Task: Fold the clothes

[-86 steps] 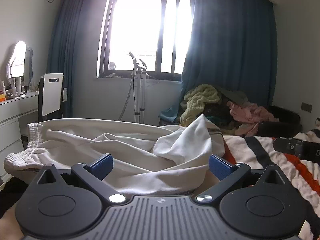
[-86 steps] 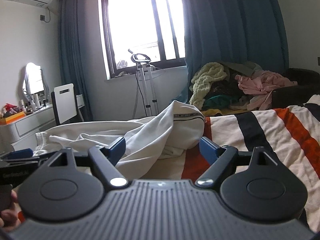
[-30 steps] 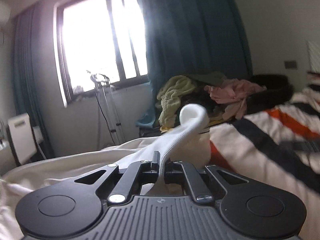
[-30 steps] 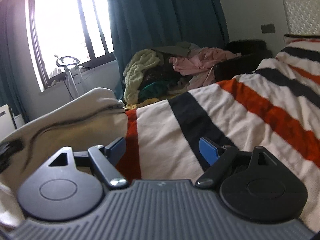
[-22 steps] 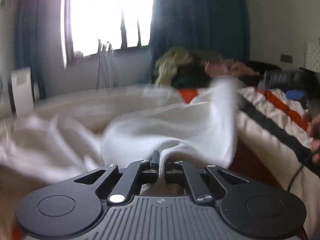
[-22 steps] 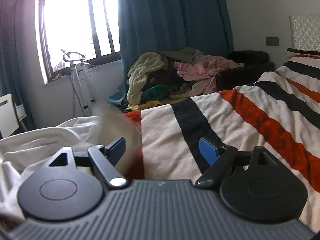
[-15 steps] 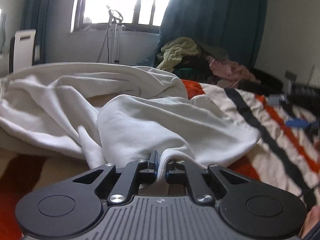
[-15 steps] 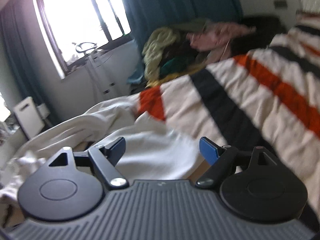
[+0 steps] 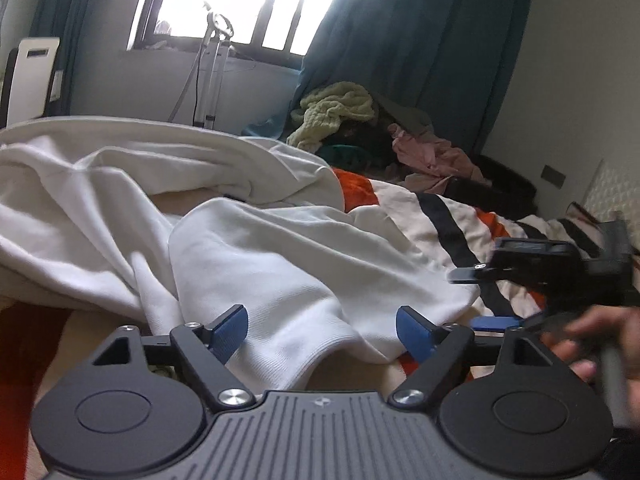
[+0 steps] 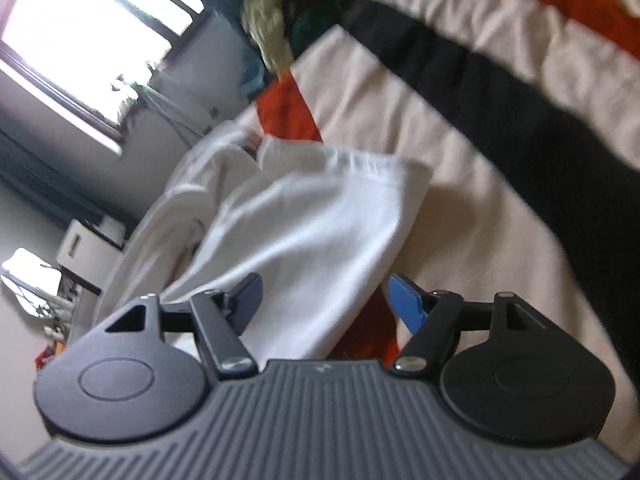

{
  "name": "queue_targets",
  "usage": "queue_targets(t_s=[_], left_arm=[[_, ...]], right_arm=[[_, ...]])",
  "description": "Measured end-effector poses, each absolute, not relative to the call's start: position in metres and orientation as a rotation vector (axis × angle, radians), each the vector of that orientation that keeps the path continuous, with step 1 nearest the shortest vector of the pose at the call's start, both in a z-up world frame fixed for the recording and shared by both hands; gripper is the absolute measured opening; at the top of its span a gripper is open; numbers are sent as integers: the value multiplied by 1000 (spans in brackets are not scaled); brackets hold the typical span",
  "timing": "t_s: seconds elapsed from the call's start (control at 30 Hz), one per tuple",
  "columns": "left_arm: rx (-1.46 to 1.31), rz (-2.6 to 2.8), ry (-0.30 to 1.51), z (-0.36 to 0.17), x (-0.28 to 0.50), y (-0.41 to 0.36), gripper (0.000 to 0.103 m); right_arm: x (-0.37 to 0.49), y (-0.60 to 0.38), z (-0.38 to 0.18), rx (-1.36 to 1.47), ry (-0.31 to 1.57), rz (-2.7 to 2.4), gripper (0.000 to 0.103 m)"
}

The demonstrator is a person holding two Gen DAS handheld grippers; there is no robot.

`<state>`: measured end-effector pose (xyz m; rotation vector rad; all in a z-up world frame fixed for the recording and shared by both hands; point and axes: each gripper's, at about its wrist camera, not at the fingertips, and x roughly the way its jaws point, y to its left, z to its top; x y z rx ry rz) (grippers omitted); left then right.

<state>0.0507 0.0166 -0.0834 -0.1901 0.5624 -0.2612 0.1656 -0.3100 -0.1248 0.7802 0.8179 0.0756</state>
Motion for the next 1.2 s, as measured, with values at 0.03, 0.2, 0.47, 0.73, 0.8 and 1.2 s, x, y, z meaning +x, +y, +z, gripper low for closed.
queue_targets(t_s=[0.03, 0.2, 0.47, 0.73, 0.8, 1.2], left_arm=[[-197, -254, 566, -85, 53, 18, 83], [-277, -208, 560, -89, 66, 33, 83], [-536, -147, 532, -89, 71, 80, 83], [-670, -2, 509, -71, 67, 149, 83], [-743, 69, 556, -69, 66, 180, 87], [-1289, 354, 605, -123, 54, 341, 79]], right_arm=[[176, -311, -129, 781, 823, 47, 73], [213, -312, -154, 748, 812, -31, 72], [213, -335, -128, 708, 579, -76, 6], [171, -422, -92, 796, 416, -243, 6], [162, -445, -110, 846, 492, -281, 6], [137, -507, -159, 1007, 706, -381, 9]])
